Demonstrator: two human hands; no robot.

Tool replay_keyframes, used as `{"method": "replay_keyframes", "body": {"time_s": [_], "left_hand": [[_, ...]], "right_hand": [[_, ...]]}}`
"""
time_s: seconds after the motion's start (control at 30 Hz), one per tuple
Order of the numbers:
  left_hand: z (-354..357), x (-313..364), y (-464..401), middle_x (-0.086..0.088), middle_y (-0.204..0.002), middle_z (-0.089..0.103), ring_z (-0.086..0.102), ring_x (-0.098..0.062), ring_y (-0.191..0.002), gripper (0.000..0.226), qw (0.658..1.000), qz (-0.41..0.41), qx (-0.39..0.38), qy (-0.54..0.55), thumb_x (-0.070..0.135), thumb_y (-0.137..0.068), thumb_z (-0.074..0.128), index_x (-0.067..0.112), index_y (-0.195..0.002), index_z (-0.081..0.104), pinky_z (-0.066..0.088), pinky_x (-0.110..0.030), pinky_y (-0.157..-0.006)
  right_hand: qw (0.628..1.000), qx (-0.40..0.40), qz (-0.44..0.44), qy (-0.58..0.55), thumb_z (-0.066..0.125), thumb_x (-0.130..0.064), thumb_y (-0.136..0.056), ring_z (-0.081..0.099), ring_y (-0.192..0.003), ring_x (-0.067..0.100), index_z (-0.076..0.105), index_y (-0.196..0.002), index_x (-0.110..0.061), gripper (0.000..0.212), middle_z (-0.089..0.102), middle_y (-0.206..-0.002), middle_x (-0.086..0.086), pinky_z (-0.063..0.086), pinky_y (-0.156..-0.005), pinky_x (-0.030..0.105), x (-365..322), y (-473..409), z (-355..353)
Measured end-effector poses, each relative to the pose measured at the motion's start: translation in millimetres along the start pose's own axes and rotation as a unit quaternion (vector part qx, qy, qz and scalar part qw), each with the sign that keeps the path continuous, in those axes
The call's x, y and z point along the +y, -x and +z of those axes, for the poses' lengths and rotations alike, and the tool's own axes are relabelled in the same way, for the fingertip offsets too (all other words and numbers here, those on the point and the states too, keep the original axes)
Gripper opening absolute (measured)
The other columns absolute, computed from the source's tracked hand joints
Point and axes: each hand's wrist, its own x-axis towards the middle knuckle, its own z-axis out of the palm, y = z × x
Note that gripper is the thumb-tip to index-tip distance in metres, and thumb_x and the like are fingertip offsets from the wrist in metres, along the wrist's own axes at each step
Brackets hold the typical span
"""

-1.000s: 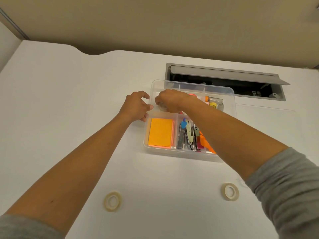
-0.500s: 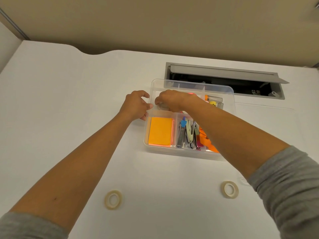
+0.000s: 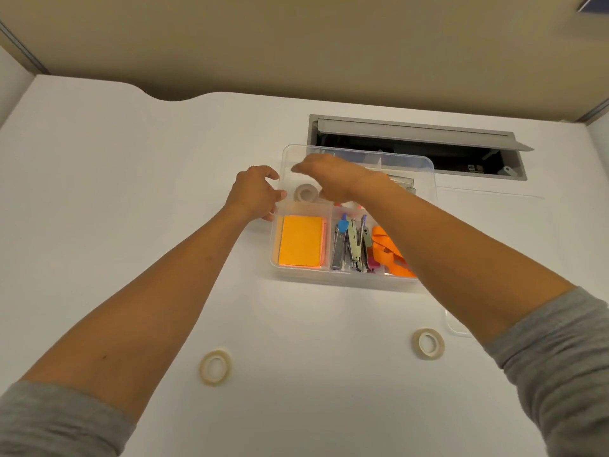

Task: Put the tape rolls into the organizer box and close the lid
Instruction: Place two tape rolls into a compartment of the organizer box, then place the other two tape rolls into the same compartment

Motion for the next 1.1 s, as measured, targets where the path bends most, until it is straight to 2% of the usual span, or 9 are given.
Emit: {"method": "replay_keyframes", "body": {"time_s": [0.07, 0.17, 0.27, 0.37, 0.6, 0.67, 0.77, 0.9, 1.1], "left_hand": [[-4, 0, 1, -0.015, -0.106, 0.069, 0.070, -0.025, -0.077, 0.049, 1.000, -0.002, 0.014, 0.002, 0.026, -0.084, 0.072, 0.012, -0.127, 0.054, 0.060, -0.036, -0.067], [-11, -3, 10, -0.012, -0.116, 0.066, 0.064, -0.029, -0.103, 0.051, 0.997, 0.019, 0.074, -0.017, 0.043, -0.085, 0.066, 0.012, -0.124, 0.058, 0.052, -0.042, -0.091], [-14, -13, 35, -0.009, -0.115, 0.066, 0.062, -0.025, -0.104, 0.044, 0.988, 0.054, 0.141, 0.011, 0.043, -0.087, 0.063, 0.011, -0.117, 0.063, 0.049, -0.039, -0.092], [-7, -31, 70, -0.010, -0.121, 0.062, 0.061, -0.024, -0.104, 0.037, 0.983, 0.080, 0.166, 0.014, 0.038, -0.089, 0.063, 0.013, -0.116, 0.063, 0.048, -0.037, -0.091], [24, -87, 156, -0.009, -0.134, 0.055, 0.048, -0.030, -0.125, 0.042, 0.983, 0.070, 0.154, -0.066, 0.041, -0.087, 0.063, 0.017, -0.122, 0.062, 0.041, -0.046, -0.102], [34, -103, 179, -0.007, -0.143, 0.049, 0.039, -0.029, -0.134, 0.051, 0.979, 0.054, 0.140, -0.139, 0.048, -0.086, 0.061, 0.021, -0.130, 0.056, 0.033, -0.048, -0.105], [45, -125, 205, -0.004, -0.155, 0.032, 0.022, -0.026, -0.144, 0.065, 0.969, 0.021, 0.102, -0.222, 0.057, -0.084, 0.056, 0.027, -0.140, 0.044, 0.023, -0.052, -0.110], [56, -145, 234, -0.003, -0.159, 0.022, 0.016, -0.027, -0.146, 0.070, 0.962, -0.004, 0.076, -0.261, 0.059, -0.083, 0.053, 0.032, -0.145, 0.034, 0.027, -0.052, -0.108], [67, -161, 260, -0.008, -0.154, 0.033, 0.026, -0.030, -0.141, 0.051, 0.967, 0.006, 0.076, -0.245, 0.030, -0.094, 0.052, 0.021, -0.143, 0.042, 0.030, -0.046, -0.110]], "right_hand": [[0.999, 0.039, 0.021, -0.024, 0.067, 0.001, -0.082, 0.039, -0.131, 0.030, 0.036, -0.143, -0.020, 0.072, 0.043, -0.145, 0.008, 0.035, -0.103, 0.039, -1, 19, -8], [0.987, 0.115, 0.070, -0.089, 0.064, -0.006, -0.086, 0.041, -0.132, 0.027, 0.039, -0.142, -0.021, 0.063, 0.042, -0.147, 0.006, 0.035, -0.102, 0.036, -6, 59, -14], [0.955, 0.205, 0.141, -0.164, 0.063, -0.020, -0.090, 0.048, -0.124, 0.025, 0.045, -0.138, -0.024, 0.052, 0.048, -0.142, 0.004, 0.032, -0.091, 0.027, -14, 111, -11], [0.929, 0.255, 0.179, -0.198, 0.063, -0.031, -0.089, 0.048, -0.123, 0.024, 0.048, -0.133, -0.027, 0.047, 0.051, -0.140, 0.001, 0.037, -0.099, 0.034, -25, 164, 4], [0.860, 0.342, 0.251, -0.283, 0.066, -0.028, -0.088, 0.055, -0.114, 0.021, 0.055, -0.128, -0.020, 0.042, 0.059, -0.129, 0.003, 0.046, -0.097, 0.040, -45, 260, 66], [0.849, 0.332, 0.290, -0.291, 0.066, -0.029, -0.088, 0.055, -0.116, 0.021, 0.056, -0.127, -0.019, 0.042, 0.059, -0.130, 0.002, 0.046, -0.099, 0.042, -47, 279, 88], [0.854, 0.289, 0.339, -0.270, 0.064, -0.036, -0.088, 0.052, -0.119, 0.022, 0.055, -0.128, -0.020, 0.044, 0.056, -0.134, 0.002, 0.041, -0.097, 0.031, -50, 302, 119], [0.884, 0.216, 0.359, -0.209, 0.063, -0.034, -0.087, 0.041, -0.129, 0.021, 0.052, -0.131, -0.021, 0.047, 0.049, -0.140, 0.002, 0.040, -0.098, 0.038, -54, 319, 147], [0.896, 0.183, 0.363, -0.180, 0.062, -0.015, -0.087, 0.038, -0.128, 0.027, 0.050, -0.133, -0.017, 0.048, 0.048, -0.138, 0.005, 0.044, -0.090, 0.043, -59, 327, 163]]}}
